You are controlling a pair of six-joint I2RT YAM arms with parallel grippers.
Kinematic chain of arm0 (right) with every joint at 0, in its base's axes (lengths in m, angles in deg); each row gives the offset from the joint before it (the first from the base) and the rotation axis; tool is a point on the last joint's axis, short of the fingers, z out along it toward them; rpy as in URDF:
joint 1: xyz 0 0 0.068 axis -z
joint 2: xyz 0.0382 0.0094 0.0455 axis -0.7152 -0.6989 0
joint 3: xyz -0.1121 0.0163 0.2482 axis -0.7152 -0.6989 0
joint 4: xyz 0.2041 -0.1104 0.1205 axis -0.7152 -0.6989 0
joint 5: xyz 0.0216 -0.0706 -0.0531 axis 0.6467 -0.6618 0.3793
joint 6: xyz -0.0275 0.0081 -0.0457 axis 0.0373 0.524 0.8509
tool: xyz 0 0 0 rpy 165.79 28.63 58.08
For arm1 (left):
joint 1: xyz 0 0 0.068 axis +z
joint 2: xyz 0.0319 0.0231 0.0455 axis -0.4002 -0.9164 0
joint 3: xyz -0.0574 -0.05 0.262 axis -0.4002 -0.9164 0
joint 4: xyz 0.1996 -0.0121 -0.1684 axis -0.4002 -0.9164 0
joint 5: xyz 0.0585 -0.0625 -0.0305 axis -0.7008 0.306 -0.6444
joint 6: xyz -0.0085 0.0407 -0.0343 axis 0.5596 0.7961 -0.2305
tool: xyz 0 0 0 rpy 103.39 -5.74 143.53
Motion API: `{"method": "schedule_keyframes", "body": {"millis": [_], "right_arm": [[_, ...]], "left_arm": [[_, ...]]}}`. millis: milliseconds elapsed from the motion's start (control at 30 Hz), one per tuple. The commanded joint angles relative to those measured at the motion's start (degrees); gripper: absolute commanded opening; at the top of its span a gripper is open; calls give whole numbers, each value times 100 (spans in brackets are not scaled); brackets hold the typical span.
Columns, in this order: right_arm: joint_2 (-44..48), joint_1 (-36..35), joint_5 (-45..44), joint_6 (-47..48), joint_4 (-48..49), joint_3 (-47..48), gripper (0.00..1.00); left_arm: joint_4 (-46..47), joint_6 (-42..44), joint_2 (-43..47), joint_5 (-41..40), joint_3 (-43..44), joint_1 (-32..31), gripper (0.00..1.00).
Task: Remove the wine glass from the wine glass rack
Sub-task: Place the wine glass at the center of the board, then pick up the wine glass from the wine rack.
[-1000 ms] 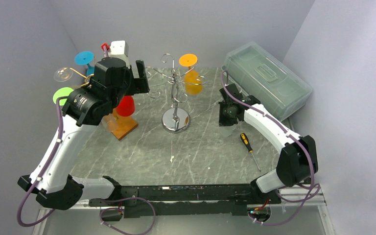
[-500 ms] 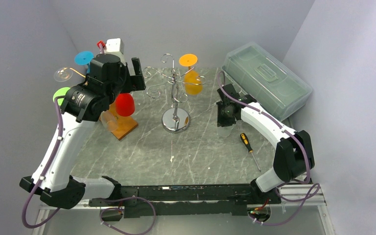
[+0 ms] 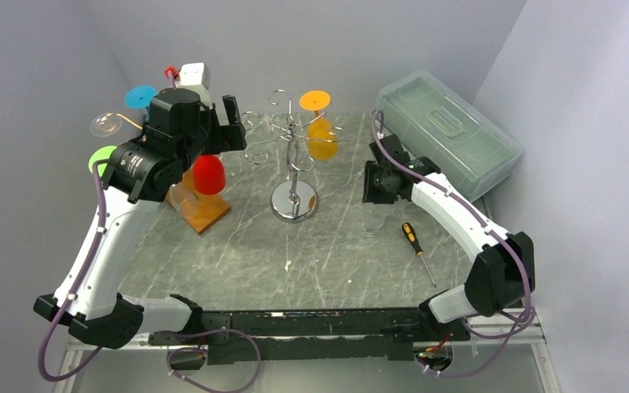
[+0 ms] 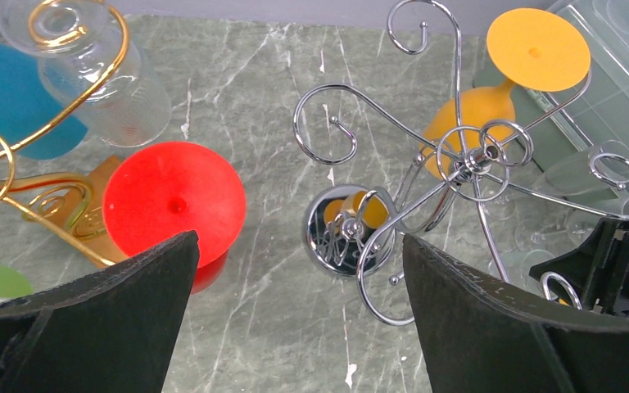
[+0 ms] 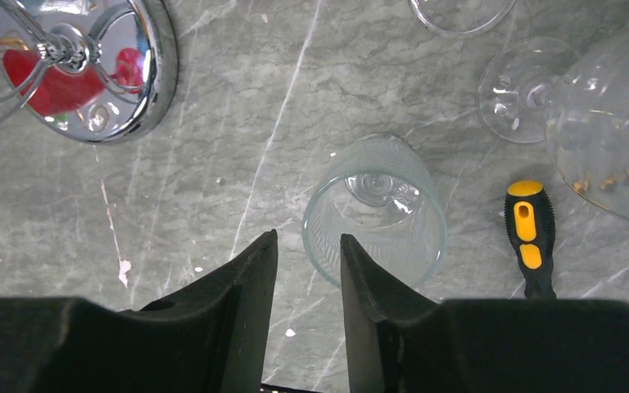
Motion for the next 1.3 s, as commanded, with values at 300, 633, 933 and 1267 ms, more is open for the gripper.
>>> {"method": "schedule_keyframes", "body": {"millis": [300,633,933,1267], "right_arm": [[708,21,-421,-70,-291,691,54],[858,25,-381,-190,-30,834,85],[1148,25,-386,-263,22,728,93],[1388,25,-332,-349,72,527,94]], "left_arm": [[238,239,-405,407,663,25,100],[394,563,-1673,763,2315,-21,100],[510,671,-3034,596,3726,-592,99],[616,697,-3893,471,4323,-873,100]]}}
